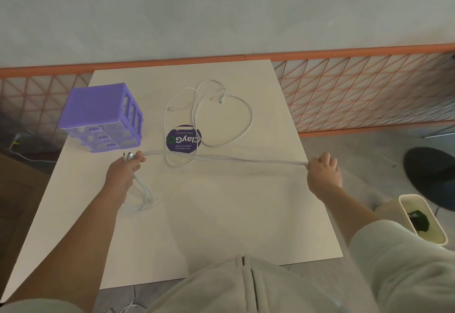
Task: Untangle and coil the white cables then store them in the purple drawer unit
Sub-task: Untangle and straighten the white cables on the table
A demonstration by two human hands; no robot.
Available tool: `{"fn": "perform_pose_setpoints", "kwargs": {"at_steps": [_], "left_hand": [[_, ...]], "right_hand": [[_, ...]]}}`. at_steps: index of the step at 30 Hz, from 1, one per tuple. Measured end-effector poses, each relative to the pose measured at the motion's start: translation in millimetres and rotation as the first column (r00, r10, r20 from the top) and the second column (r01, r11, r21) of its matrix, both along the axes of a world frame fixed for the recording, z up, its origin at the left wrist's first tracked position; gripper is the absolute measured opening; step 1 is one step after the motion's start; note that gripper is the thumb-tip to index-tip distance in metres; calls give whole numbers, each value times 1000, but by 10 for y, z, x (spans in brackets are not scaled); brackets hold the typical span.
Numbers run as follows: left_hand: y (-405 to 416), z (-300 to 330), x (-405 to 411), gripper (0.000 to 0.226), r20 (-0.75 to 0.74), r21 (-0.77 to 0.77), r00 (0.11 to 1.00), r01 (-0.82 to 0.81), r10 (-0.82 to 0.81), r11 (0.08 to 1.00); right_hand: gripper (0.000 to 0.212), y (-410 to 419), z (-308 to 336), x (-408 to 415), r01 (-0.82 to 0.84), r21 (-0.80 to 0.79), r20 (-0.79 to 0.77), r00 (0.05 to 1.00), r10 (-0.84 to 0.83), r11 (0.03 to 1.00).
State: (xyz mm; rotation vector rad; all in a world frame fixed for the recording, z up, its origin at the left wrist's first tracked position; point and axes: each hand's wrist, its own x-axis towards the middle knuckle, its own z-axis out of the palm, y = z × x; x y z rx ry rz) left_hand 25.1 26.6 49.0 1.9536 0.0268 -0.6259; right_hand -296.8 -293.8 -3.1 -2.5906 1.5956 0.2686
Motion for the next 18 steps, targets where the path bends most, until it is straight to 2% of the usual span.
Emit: {"fn": "perform_pose_setpoints", "kwargs": {"at_steps": [5, 8, 10, 12, 13, 15, 18], "left_hand": [[-20, 38, -61, 23, -5, -24, 999, 48, -48, 999], [-21, 98, -69, 23, 16, -53, 997, 71, -70, 996], [-10, 133, -61, 22, 23, -78, 998, 67, -65, 995], [-2, 169, -56, 22, 32, -83, 997, 73, -70, 994], [3, 179, -50, 21, 36, -82, 997, 76, -73, 994], [12, 197, -35, 21, 42, -83, 996, 83, -79, 993], [31, 210, -6, 22, 55, -90, 994, 102, -98, 991]], "right_hand": [[34, 26, -16, 33, 123, 197, 67, 988, -139, 973], [34, 28, -39, 9, 133, 270, 90, 983, -163, 954], [43, 68, -45, 39, 124, 272, 37, 989, -140, 954], [53, 187, -15, 164, 77, 203, -57, 996, -67, 976], [56, 275, 3, 271, 40, 179, -46, 998, -32, 983], [59, 506, 59, 559, -65, 193, 110, 993, 45, 979], [48, 894, 197, 1049, -315, 254, 413, 890, 192, 914]]}}
